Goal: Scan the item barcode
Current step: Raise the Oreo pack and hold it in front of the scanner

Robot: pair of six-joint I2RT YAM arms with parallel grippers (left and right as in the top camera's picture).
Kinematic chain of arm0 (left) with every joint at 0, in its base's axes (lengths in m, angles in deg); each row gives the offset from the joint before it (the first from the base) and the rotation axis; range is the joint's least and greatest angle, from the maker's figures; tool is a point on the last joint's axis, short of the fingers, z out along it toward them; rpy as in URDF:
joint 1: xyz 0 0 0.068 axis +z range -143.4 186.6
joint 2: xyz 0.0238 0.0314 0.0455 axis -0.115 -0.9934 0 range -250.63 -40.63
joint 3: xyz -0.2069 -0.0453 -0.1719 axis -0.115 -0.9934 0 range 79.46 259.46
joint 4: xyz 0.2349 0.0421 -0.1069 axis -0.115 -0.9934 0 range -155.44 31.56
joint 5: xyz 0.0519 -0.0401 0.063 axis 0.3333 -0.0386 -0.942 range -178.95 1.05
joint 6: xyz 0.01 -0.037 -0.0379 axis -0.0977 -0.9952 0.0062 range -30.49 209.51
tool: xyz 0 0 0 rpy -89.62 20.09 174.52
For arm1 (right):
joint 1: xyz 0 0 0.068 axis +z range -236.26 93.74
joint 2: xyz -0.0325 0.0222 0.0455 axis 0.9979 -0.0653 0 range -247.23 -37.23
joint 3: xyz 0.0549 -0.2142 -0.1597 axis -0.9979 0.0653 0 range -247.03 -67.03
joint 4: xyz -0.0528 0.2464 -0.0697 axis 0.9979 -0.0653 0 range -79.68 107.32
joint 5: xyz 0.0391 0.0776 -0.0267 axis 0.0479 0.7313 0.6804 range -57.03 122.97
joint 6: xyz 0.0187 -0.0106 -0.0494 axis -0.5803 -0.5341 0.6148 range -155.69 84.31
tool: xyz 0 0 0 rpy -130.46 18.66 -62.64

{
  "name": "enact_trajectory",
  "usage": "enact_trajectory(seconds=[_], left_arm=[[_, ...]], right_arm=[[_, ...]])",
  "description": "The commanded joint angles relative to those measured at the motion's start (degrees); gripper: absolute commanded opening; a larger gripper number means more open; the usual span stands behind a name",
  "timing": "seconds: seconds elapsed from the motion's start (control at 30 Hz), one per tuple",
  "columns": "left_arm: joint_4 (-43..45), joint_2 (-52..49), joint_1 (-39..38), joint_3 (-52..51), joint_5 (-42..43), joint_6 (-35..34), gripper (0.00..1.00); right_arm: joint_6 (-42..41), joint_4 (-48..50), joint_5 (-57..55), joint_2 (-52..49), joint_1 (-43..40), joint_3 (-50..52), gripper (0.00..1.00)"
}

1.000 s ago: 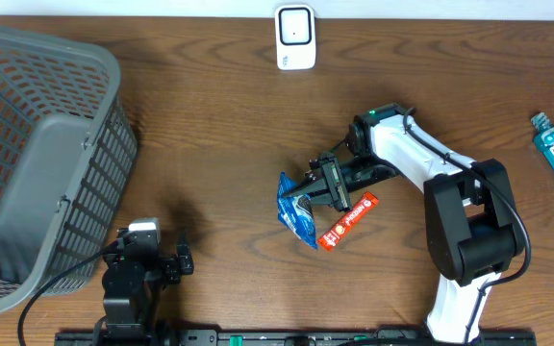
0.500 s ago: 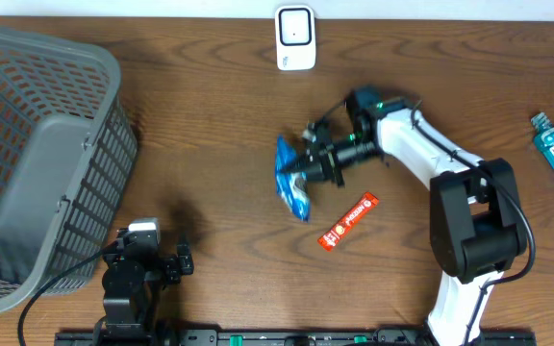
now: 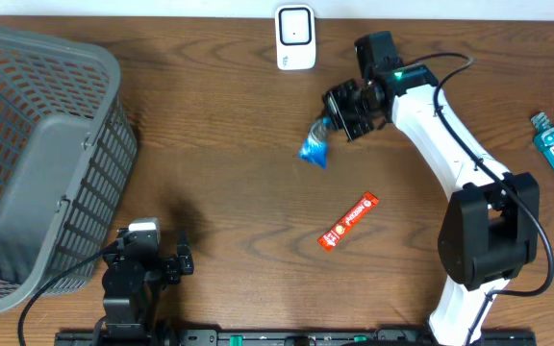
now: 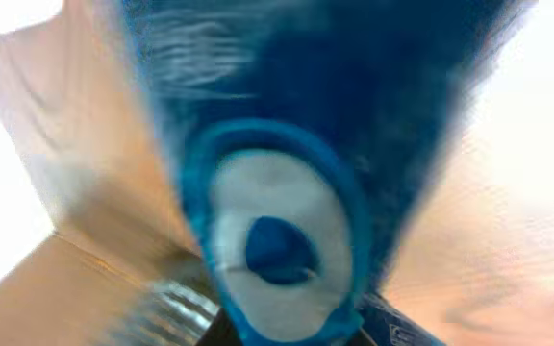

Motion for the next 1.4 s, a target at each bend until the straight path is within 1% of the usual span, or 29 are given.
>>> enact_trajectory(seconds=[0.0,0.13,0.27,0.33,0.4,0.47,0.57,0.7,0.77,0.87,0.97,1.13,1.23,1.3,1.37], left_arm=[[-0.8,0.3,0.2,-0.5,-0.7,-0.9,0.98],[-0.8,0.3,0.2,-0.5,-0.7,-0.9,0.98],[-0.8,0.3,0.2,-0.5,-0.7,-0.9,0.98],[-0.8,0.3,0.2,-0.5,-0.7,-0.9,0.98],[-0.8,0.3,0.2,-0.5,-0.7,-0.9,0.98],[-0.8,0.3,0.2,-0.5,-0.7,-0.9,0.98],[-0.8,0.3,0.2,-0.5,-0.7,-0.9,0.98],[-0.8,0.3,0.2,-0.5,-0.7,-0.9,0.98],[-0.8,0.3,0.2,-0.5,-0.7,-0.9,0.98],[-0.8,0.3,0.2,-0.5,-0.7,-0.9,0.98],[-0.8,0.3,0.2,-0.5,-0.7,-0.9,0.98],[-0.8,0.3,0.2,-0.5,-0.7,-0.9,0.98],[-0.8,0.3,0.2,-0.5,-0.7,-0.9,0.98],[-0.8,0.3,0.2,-0.5,-0.7,-0.9,0.98],[-0.8,0.3,0.2,-0.5,-0.7,-0.9,0.98]], right_arm=[[-11.2,8.8,-8.6,0.5,0.7,-1.5,0.02],[-17.2,15.4,-16.9,-0.2,2.2,-1.5,0.02],[-20.5,22.3,-23.2,-1.6,3.1,-1.9,0.02],[-22.2,24.7,-25.2,-3.5,3.3,-3.4,0.02],[-23.5,25.5,-25.8,-6.9,3.3,-7.3,0.02],[-23.9,25.0,-26.4,-10.9,3.3,-12.6,0.02],[-24.0,22.8,-26.8,-18.9,3.1,-23.6,0.02],[-27.3,17.0,-26.8,-28.5,2.5,-38.6,0.02],[-29.8,14.4,-26.8,-32.3,2.3,-44.3,0.02],[-31.7,13.8,-26.8,-37.2,1.9,-50.5,0.02],[-33.7,14.4,-26.9,-39.2,1.7,-52.2,0.02],[-33.7,14.3,-29.9,-39.3,1.6,-52.2,0.02],[-33.0,14.2,-29.6,-39.3,1.2,-52.3,0.02],[-32.7,12.0,-28.0,-39.2,0.7,-53.4,0.02],[-32.1,6.1,-27.1,-39.0,-0.3,-56.2,0.02]])
